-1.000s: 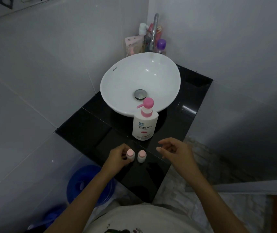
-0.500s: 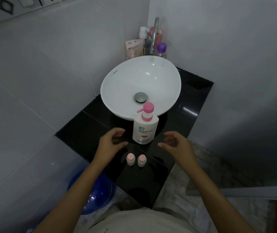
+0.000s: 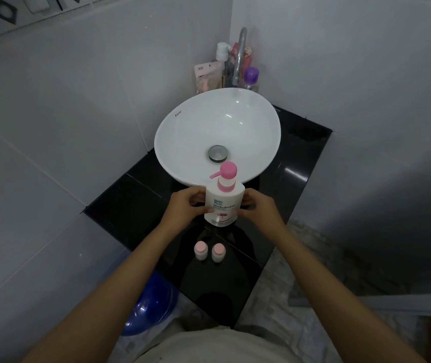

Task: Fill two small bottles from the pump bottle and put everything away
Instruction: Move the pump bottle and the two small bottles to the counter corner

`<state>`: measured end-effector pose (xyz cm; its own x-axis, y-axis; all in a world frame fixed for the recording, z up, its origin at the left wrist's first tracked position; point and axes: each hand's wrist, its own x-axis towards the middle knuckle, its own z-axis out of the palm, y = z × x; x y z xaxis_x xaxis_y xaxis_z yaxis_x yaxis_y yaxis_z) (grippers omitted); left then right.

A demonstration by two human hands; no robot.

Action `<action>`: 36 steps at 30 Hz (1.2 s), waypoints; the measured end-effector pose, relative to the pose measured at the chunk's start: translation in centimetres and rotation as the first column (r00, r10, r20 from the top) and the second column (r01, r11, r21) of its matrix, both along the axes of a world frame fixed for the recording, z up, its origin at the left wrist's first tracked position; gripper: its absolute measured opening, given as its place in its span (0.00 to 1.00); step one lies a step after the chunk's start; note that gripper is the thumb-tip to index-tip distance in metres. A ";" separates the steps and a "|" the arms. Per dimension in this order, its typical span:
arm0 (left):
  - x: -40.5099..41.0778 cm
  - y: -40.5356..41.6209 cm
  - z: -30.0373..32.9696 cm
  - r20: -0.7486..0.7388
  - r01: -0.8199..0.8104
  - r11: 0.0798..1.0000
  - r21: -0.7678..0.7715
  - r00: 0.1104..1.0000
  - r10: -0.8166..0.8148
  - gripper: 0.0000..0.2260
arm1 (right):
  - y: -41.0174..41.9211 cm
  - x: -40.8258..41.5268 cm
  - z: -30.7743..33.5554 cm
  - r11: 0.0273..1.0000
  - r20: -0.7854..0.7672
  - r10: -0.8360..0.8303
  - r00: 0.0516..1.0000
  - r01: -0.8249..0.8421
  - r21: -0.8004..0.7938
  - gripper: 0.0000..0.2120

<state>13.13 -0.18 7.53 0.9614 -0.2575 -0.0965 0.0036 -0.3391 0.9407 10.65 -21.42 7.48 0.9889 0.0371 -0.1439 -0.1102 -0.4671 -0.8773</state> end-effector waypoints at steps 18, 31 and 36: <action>-1.4 1.8 1.7 0.070 -0.094 0.995 0.022 0.993 0.092 0.17 | 1.3 0.8 0.3 0.995 0.077 0.086 0.993 -0.090 0.043 0.16; -2.1 13.3 6.3 0.180 -0.580 0.808 0.104 0.810 0.558 0.14 | 15.3 10.5 6.4 0.806 0.115 0.587 0.801 -0.592 0.011 0.14; -0.6 16.4 5.4 0.187 -0.704 0.683 0.198 0.711 0.678 0.13 | 20.4 14.3 5.4 0.737 0.060 0.671 0.739 -0.674 0.047 0.21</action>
